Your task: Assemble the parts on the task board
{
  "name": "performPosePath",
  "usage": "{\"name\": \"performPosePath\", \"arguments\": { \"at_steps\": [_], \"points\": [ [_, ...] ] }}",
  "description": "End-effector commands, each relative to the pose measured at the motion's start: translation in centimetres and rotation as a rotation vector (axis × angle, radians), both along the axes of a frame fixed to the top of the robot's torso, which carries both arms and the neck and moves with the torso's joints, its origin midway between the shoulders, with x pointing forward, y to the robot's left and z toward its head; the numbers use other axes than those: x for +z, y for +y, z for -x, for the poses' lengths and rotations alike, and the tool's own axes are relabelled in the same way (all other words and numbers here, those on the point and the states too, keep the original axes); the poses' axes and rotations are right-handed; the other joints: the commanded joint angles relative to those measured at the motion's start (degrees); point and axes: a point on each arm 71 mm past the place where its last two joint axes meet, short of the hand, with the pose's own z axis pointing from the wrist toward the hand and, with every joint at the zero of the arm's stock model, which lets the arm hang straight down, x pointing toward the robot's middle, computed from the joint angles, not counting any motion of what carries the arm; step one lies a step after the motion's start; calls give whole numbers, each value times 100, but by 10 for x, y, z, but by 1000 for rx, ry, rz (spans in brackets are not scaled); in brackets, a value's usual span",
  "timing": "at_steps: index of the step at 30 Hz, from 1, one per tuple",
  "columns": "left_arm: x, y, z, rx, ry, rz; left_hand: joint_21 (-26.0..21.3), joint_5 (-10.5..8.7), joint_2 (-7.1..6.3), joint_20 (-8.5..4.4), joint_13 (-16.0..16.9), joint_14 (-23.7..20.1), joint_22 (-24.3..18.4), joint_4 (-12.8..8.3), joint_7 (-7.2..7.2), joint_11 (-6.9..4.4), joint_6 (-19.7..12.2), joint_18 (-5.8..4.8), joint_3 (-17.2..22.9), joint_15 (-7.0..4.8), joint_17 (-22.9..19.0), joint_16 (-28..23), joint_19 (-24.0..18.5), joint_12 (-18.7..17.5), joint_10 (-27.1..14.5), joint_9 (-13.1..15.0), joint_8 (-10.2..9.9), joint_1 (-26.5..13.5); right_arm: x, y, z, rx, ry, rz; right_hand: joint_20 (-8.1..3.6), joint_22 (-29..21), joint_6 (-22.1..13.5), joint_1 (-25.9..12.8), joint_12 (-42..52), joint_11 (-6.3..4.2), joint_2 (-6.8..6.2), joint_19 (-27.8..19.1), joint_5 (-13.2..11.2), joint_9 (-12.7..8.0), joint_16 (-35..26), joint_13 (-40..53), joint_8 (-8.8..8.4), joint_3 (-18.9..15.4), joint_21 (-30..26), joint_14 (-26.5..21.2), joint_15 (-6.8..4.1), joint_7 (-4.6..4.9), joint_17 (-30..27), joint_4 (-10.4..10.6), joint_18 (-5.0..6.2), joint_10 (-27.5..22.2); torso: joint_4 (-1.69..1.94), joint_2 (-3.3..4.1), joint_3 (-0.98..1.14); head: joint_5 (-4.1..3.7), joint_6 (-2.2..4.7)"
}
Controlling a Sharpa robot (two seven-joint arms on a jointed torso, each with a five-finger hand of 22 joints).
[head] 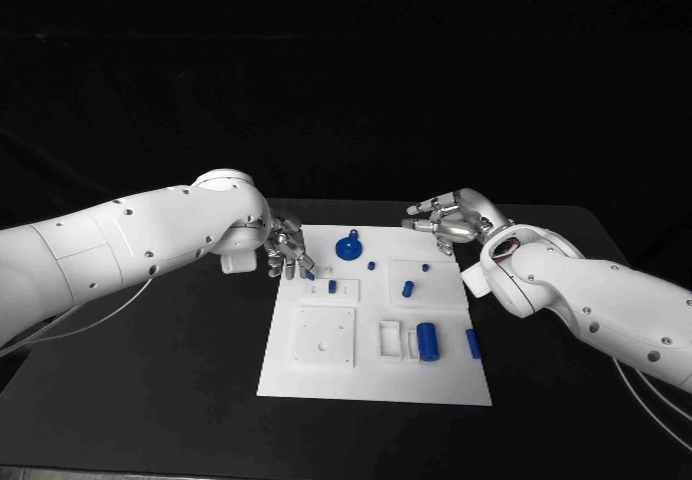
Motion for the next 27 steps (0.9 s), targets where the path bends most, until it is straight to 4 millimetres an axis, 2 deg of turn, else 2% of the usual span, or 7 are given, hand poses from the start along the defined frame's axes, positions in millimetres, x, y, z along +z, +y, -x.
{"name": "performPosePath", "arguments": {
  "at_steps": [1, 13, 21, 27],
  "points": [
    [-1, -5, 2, -84, 101, -12, 26, -3, 52, -14, 11, -31, 124, -1083, 6, -18, -38, 67, 1051, -7, -13, 17, -43, -37, 265, 43, 10, 7, 0, 2, 0, 15, 0, 2, -4, 437, 40, -63, -9, -12, 7, 85, 11, 9, -17, 6, 3, 34, 0, -19, -13, 3, -2, 11, 95, -37, 5, -5, 3, -1, -22],
    [0, -15, -9, -53, 48, -38, 85, 72, 27, -47, 73, 6, 120, -1126, -5, -33, -37, 66, 1086, -37, -42, 44, -2, 19, 272, 177, 8, -29, 0, 4, 1, 18, -1, -1, -4, 437, 40, -63, -9, -12, 7, 85, 11, 9, -17, 6, 3, 34, 0, -19, -13, 3, -2, 11, 95, -37, 1, -1, 2, -25, -34],
    [-5, -16, -8, -18, -11, -55, 122, 127, -49, -61, 81, 48, 121, -1156, -16, -54, 2, 74, 1235, -50, -46, 40, 29, 74, 280, 202, 7, -95, 0, 4, 1, 18, -1, -1, -4, 437, 40, -63, -9, -12, 7, 85, 11, 9, -17, 6, 3, 34, 0, -19, -13, 3, -2, 11, 95, -37, 18, -11, -1, -48, -57],
    [-10, -18, -5, -16, -21, -67, 130, 134, -66, -63, 79, 54, 121, -1157, -18, -56, 8, 76, 1269, -52, -44, 40, 32, 90, 282, 198, 4, -106, 0, 5, 0, 20, -1, -1, -4, 437, 40, -63, -9, -12, 7, 85, 11, 9, -17, 6, 3, 34, 0, -19, -13, 3, -2, 11, 95, -37, 16, -11, -6, -41, -60]
  ]
}}
